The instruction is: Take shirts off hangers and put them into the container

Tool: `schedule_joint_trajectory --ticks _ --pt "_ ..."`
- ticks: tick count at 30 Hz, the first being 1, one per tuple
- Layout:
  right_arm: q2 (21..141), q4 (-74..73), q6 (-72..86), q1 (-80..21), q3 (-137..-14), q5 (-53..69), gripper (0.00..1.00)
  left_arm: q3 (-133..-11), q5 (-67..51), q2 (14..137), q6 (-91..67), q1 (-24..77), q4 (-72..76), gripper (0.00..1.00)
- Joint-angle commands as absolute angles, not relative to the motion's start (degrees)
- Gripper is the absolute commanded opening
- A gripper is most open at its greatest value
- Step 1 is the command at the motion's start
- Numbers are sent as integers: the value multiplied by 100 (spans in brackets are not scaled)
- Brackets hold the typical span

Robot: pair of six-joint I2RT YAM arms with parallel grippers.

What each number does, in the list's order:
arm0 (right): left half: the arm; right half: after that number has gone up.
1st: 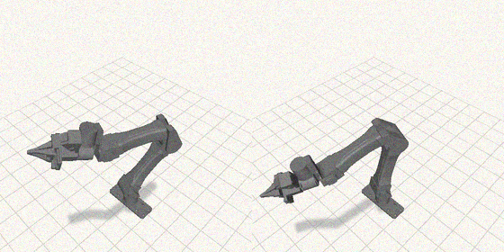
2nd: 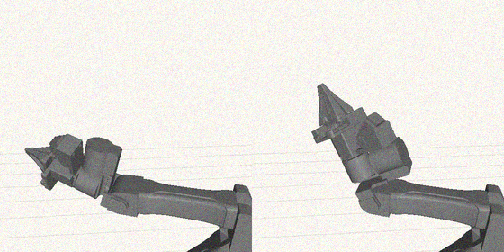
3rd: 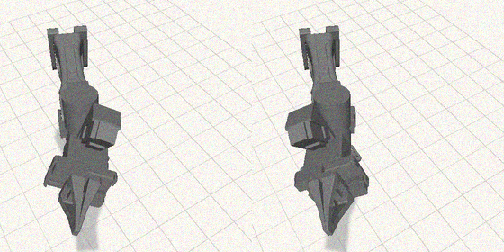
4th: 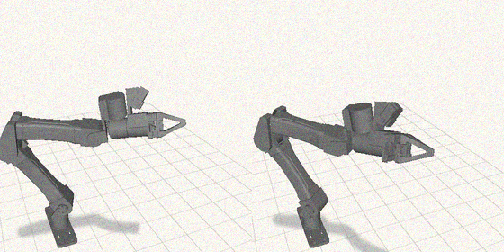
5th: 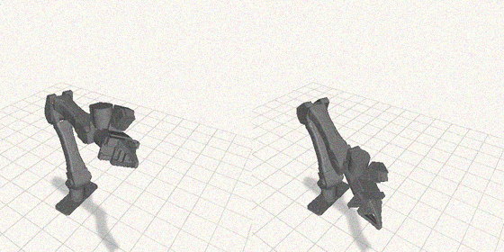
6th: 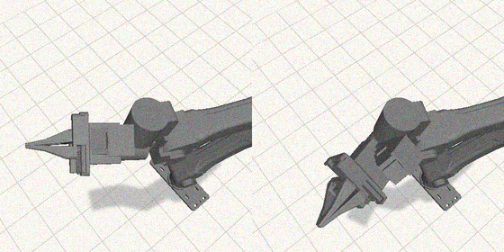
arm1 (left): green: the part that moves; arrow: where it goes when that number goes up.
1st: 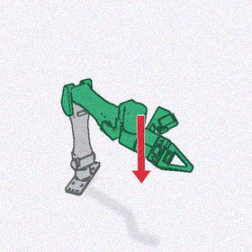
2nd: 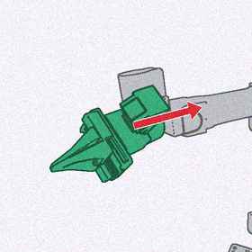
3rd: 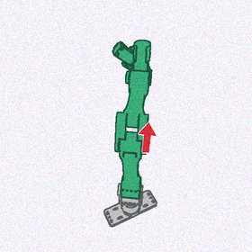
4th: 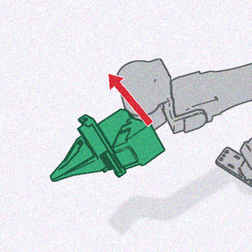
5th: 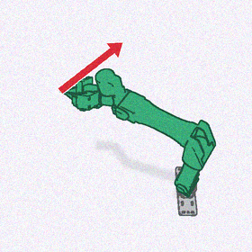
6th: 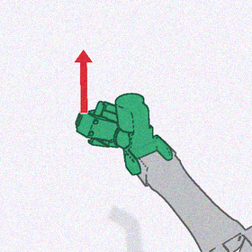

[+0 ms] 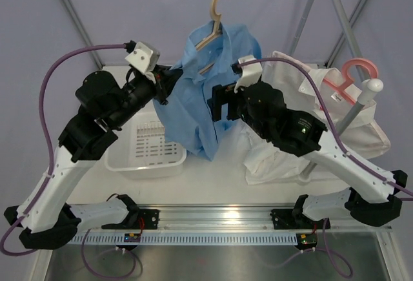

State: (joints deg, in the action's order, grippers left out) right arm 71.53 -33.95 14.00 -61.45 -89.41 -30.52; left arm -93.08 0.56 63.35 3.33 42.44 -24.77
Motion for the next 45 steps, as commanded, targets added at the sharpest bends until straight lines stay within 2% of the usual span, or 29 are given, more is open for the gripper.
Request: schedule_joint_trajectory --ticks 1,6,11,15,22,32,39,45 --pt "7565 -3339 1037 -5670 -9982 -2128 91 -9176 308 6012 26 4236 -2882 0" --pt "8436 -3910 782 -5064 -11939 -1250 80 -9105 281 5713 -184 4236 -3348 0" --pt "8956 -4105 738 -4949 -12735 -731 76 -9088 106 5669 -246 4236 -3507 0" --pt "9018 -3868 878 -4764 -12543 -229 71 -9088 -298 5590 -360 4236 -3401 0" --pt "8728 -3376 1028 -4685 -11954 -79 64 -9141 -413 5476 -404 4236 -3463 0" --pt "8482 -3006 1072 -4571 -11356 -158 65 -9176 -685 5300 -527 4236 -3445 0" --pt "8394 -2927 1090 -4447 -11250 -132 72 -9114 -756 5151 -571 4236 -3489 0" --pt "8315 -2778 1134 -4377 -11180 -44 72 -9053 -975 5027 -633 4228 -3428 0"
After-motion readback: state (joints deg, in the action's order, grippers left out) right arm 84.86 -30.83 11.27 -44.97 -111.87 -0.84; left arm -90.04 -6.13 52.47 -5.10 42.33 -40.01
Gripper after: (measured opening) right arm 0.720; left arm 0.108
